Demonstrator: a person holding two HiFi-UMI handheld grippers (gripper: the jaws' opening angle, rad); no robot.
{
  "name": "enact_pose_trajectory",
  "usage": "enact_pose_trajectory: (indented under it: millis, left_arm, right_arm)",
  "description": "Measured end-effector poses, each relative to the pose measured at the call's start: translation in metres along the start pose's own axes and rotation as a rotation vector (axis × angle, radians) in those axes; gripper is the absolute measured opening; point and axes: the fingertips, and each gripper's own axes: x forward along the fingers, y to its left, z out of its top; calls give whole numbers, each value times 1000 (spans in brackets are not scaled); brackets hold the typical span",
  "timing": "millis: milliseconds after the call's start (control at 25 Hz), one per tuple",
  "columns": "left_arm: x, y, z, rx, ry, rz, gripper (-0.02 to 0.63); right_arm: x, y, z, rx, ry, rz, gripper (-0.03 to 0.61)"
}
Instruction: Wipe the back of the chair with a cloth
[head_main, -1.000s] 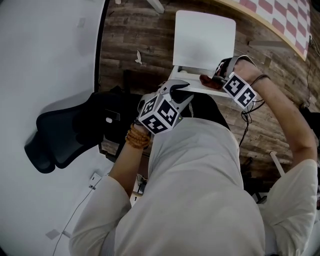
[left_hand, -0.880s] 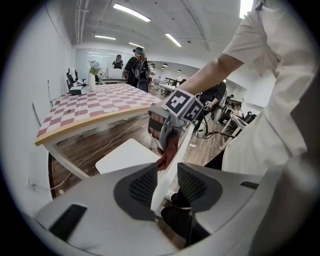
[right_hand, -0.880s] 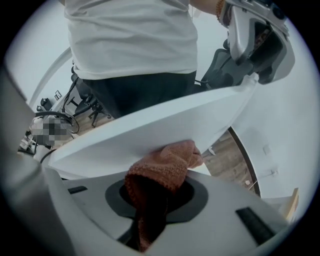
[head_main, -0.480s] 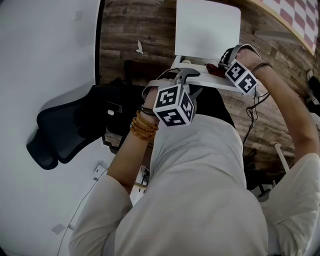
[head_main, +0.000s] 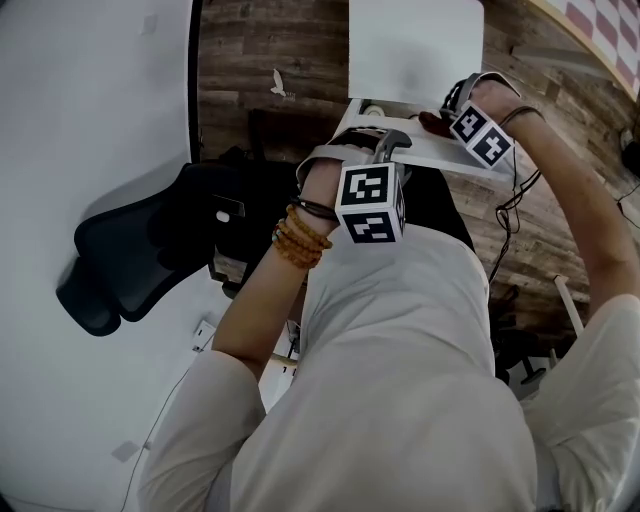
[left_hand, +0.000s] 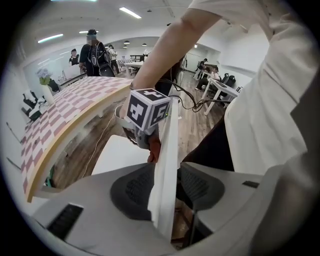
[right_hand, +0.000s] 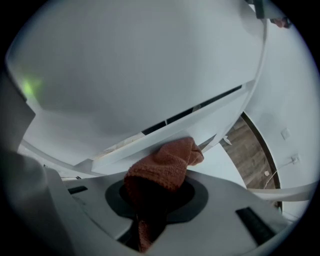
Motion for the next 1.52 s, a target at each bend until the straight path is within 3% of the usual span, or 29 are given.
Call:
enact_pose_trajectory:
  millis: [360,640,1080,1520]
  left_arm:
    - [11,-7,-2,6,16,-11,190]
    - [17,-9,-4,13,28,-1,190]
    - [21,-10,-4,15,38,-1,190]
    - [21,-10,-4,3,38,4,190]
  right_arm:
    - [28,23,-21,60,-1,71,97]
    - [-3,35,-9,77,-37,27,96]
    - [-78,43,22,-13,-11,-97,96]
    - [-119,64,31,-56,17,-109,97]
